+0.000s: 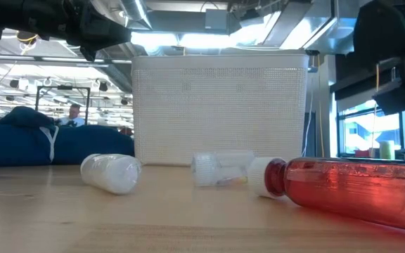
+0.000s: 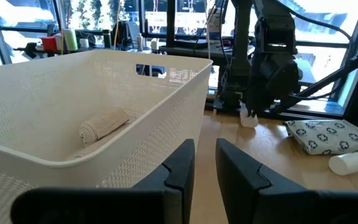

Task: Pick & place medical supplies in basket/bin
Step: Put the light brown bandage into the white bin

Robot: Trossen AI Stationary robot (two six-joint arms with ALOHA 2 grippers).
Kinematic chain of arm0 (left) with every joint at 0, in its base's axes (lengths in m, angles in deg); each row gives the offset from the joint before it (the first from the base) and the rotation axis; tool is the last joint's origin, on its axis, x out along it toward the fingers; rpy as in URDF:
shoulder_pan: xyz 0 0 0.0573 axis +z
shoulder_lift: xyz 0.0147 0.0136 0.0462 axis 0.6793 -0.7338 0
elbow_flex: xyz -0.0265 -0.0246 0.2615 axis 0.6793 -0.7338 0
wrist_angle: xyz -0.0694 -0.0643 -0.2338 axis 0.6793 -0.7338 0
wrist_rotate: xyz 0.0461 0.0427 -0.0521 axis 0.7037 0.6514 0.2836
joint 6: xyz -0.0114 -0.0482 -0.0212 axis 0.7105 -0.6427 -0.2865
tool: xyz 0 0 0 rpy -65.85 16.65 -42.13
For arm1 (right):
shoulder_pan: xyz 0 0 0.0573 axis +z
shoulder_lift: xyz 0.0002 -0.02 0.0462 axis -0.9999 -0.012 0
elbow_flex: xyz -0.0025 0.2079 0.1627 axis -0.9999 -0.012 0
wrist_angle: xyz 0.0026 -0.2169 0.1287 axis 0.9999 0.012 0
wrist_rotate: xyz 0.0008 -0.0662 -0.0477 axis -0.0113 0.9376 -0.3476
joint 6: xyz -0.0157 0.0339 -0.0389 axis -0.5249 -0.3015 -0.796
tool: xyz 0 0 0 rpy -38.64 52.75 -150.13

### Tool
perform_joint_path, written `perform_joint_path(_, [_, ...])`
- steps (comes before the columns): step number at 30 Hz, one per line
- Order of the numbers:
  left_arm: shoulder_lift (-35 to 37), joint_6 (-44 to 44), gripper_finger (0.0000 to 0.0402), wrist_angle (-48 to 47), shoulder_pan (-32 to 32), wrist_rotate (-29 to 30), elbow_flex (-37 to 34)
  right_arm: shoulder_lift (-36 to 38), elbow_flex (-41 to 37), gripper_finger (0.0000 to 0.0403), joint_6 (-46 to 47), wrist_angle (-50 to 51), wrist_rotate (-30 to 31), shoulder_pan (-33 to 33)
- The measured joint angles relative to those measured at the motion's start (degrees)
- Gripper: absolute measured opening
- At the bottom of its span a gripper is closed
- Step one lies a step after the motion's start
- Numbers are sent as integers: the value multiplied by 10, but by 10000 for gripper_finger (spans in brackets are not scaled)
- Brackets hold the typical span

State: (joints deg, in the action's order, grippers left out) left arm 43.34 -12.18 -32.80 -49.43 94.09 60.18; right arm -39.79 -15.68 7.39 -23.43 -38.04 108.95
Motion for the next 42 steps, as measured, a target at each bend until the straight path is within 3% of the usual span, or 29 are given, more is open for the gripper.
perform_joint_path(8, [0, 0, 59, 0, 0, 0, 0, -2, 55, 2, 16, -10, 17, 0])
perform_joint_path(17, [0, 0, 59, 0, 0, -1, 0, 2, 229, 1, -31, 34, 140, 0])
perform_joint_path(21, [0, 11, 59, 0, 0, -1, 0, 13, 338, 0, -94, 2, 240, -9])
perform_joint_path(25, [0, 20, 59, 0, 0, -1, 0, 13, 427, 0, -158, -32, 414, -50])
perform_joint_path(27, [0, 20, 59, 0, 0, -1, 0, 7, 459, 0, -201, -45, 442, -94])
perform_joint_path(30, [0, 20, 59, 0, 0, -1, 0, -8, 482, 0, -259, -93, 406, -181])
perform_joint_path(35, [0, 20, 59, 0, 0, -1, 0, -61, 476, 0, -333, -163, 249, -309])
perform_joint_path(42, [0, 20, 59, -6, 0, -1, 0, -175, 475, 0, -359, -115, 142, -412])
